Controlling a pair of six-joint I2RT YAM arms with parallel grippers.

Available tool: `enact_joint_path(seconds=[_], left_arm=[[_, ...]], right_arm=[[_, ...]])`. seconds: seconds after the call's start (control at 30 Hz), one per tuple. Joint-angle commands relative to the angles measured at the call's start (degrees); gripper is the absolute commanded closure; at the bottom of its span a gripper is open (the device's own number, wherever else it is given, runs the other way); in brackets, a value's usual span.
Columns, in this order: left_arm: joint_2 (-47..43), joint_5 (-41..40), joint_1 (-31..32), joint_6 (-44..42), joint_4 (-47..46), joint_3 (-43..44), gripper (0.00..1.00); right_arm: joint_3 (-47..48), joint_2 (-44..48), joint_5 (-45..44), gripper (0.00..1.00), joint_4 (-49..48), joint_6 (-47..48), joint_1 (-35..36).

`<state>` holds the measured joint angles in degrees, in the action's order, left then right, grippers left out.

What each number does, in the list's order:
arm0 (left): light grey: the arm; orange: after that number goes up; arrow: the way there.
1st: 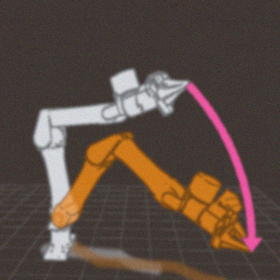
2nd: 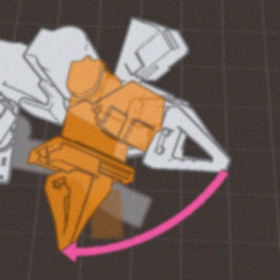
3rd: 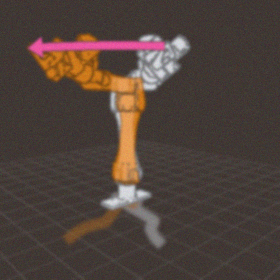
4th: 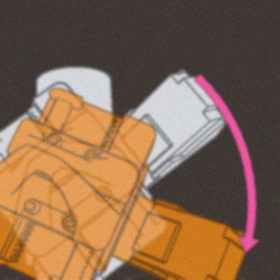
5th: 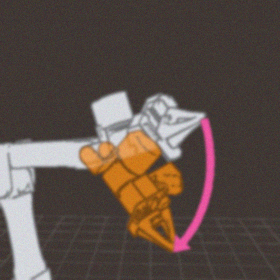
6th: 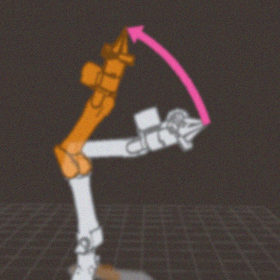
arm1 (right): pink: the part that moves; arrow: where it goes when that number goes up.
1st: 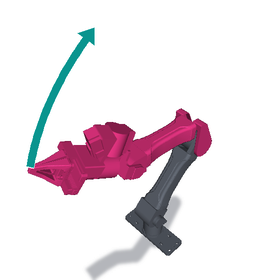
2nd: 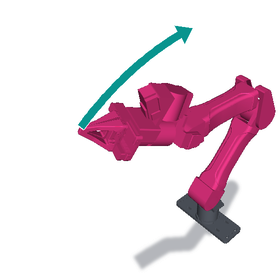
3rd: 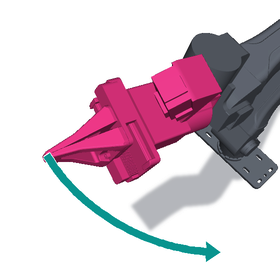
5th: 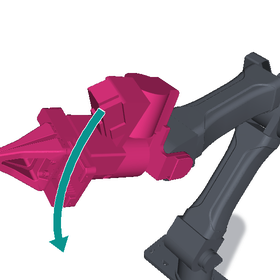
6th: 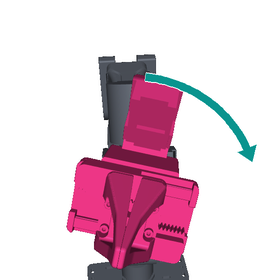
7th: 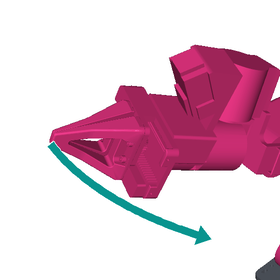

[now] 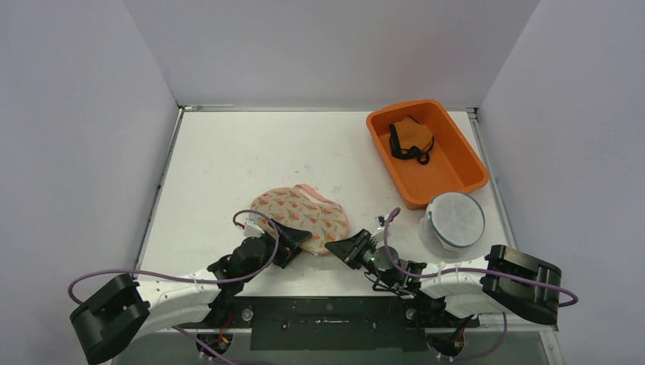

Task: Unzip the laundry bag and remove the bra
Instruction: Pick up the laundry bag at the center of the board.

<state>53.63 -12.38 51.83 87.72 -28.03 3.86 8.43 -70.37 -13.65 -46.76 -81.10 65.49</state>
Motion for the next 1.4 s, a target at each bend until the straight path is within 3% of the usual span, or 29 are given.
enact_joint_path(seconds=[0.0, 0.23, 0.6, 0.67, 0.73, 0.83, 0.93, 1.03, 1.2, 1.37], left_arm=[[2.9, 1.6, -0.8, 2.6, -7.8, 0.0, 0.21], [1.4, 1.2, -2.2, 2.5, -5.6, -0.5, 0.34], [-6.2, -0.3, -4.7, -2.3, 5.0, 2.6, 0.78], [-6.4, -0.6, -4.9, -4.0, 7.2, 4.1, 0.91], [-6.8, -1.0, -5.0, -7.0, 10.5, 7.1, 1.0], [-8.1, -3.2, -4.5, -12.6, 17.9, 12.4, 1.0], [-9.4, -7.3, -3.8, -18.6, 26.3, 19.1, 1.0], [-9.3, -13.3, -2.7, -24.6, 36.3, 26.9, 1.0], [-5.0, -26.6, 1.2, -32.1, 52.0, 39.6, 1.0], [3.9, -41.8, 5.7, -33.7, 68.9, 51.3, 1.0]], right_arm=[[-0.1, 1.5, 0.4, 0.95, -7.0, -0.2, 0.8], [0.1, 3.4, 1.6, 0.95, -5.8, 2.1, 1.1], [1.1, 10.3, 0.8, 0.93, 3.6, 9.0, 2.5], [1.8, 11.1, 0.6, 0.82, 5.8, 10.8, 2.8], [3.2, 12.3, 0.2, 0.6, 9.3, 13.5, 3.4], [6.9, 14.3, -2.3, 0.31, 17.1, 18.7, 5.8], [11.5, 16.1, -10.4, 0.13, 26.8, 24.9, 11.0], [14.3, 16.8, -17.6, 0.02, 31.7, 29.1, 15.5], [15.5, 15.9, -25.6, 0.0, 33.3, 30.7, 17.6], [7.6, 18.9, -27.0, 0.02, 15.3, 35.9, 17.6]])
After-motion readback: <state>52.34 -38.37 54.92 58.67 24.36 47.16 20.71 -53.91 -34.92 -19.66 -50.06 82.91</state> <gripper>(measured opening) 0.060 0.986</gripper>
